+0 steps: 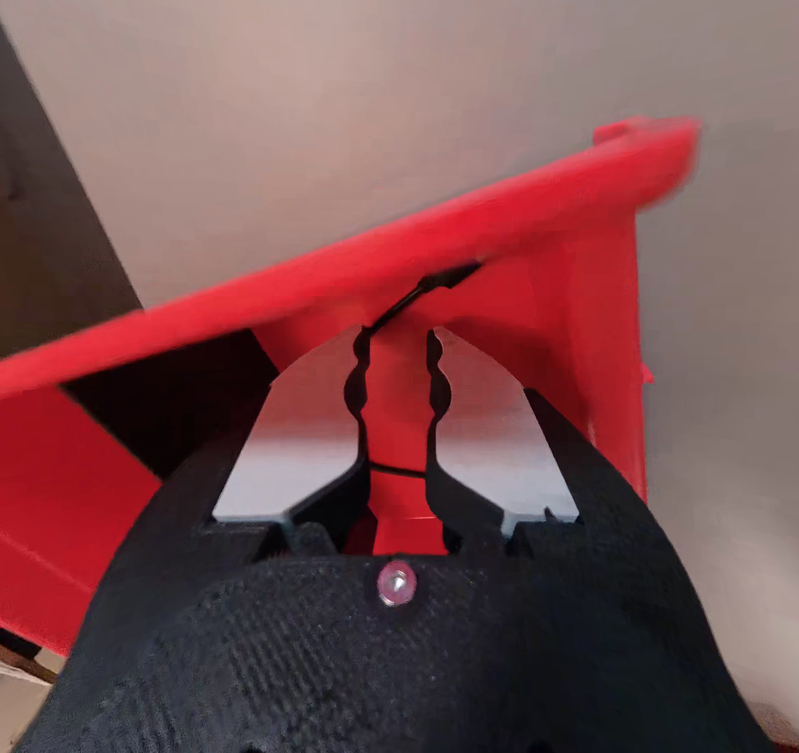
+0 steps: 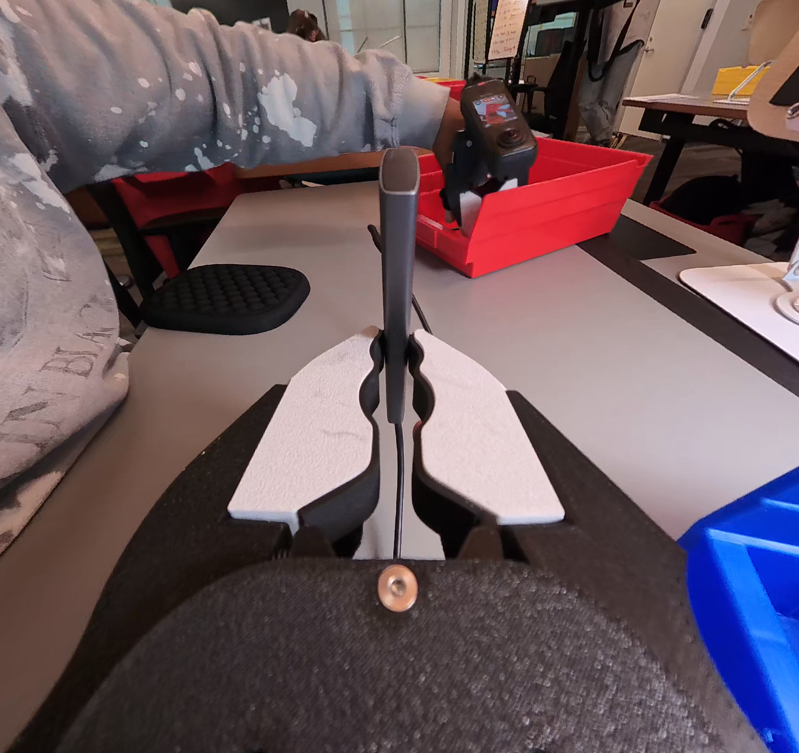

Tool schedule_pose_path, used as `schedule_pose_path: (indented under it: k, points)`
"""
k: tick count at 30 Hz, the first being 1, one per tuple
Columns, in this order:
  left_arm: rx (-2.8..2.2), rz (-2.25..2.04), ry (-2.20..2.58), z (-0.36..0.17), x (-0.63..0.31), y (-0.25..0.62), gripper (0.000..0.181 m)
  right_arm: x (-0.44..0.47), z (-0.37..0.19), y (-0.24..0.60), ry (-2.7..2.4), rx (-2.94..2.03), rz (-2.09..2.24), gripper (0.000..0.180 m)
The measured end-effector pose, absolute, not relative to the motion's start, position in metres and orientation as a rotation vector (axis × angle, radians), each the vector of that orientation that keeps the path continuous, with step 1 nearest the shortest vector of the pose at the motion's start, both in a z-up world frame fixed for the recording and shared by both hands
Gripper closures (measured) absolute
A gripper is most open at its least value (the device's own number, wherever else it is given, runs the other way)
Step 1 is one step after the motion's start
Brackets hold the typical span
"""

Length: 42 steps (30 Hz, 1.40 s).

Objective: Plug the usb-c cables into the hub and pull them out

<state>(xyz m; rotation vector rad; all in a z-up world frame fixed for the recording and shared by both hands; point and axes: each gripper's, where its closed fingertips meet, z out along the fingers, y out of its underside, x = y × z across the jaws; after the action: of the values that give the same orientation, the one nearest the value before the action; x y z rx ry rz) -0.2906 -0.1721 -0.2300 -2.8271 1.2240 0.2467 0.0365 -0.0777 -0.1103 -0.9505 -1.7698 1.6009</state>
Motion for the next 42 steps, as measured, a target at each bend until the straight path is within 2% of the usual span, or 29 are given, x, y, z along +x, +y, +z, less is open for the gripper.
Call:
schedule_pose_path:
  k: [4,11,17,21,26,30,33,37,42]
  points:
    - [-2.828,0.176,1.305,-0.232,-0.291,-0.164,0.156,0.035,-0.116,-0.075,-1.774,-0.973,1.607,0.170]
    - [-2.879,-0.021,1.297,-0.235,-0.285,-0.171,0.171,0.033,-0.121,-0.071,-1.770,-1.004,1.642,0.170]
    - [-2.851,0.104,1.093,-0.219,-0.298,-0.175,0.176,0.036,-0.114,-0.071,-1.753,-0.981,1.650,0.170]
    - [-2.737,0.180,0.913,-0.166,-0.304,-0.172,0.176,0.037,-0.108,-0.073,-1.749,-0.955,1.656,0.170]
    - [-2.490,0.325,0.732,-0.065,-0.297,-0.156,0.176,0.040,-0.099,-0.076,-1.729,-0.921,1.657,0.170]
    - [-2.296,0.356,0.636,0.003,-0.266,-0.143,0.176,0.043,-0.090,-0.075,-1.697,-0.903,1.665,0.170]
    - [-2.125,0.273,0.575,0.031,-0.227,-0.133,0.177,0.045,-0.086,-0.072,-1.675,-0.897,1.660,0.170]
    - [-1.932,0.159,0.490,0.019,-0.179,-0.125,0.177,0.049,-0.083,-0.066,-1.648,-0.902,1.648,0.170]
    - [-1.947,-0.098,0.235,-0.041,-0.151,-0.120,0.177,0.051,-0.081,-0.058,-1.607,-0.919,1.663,0.170]
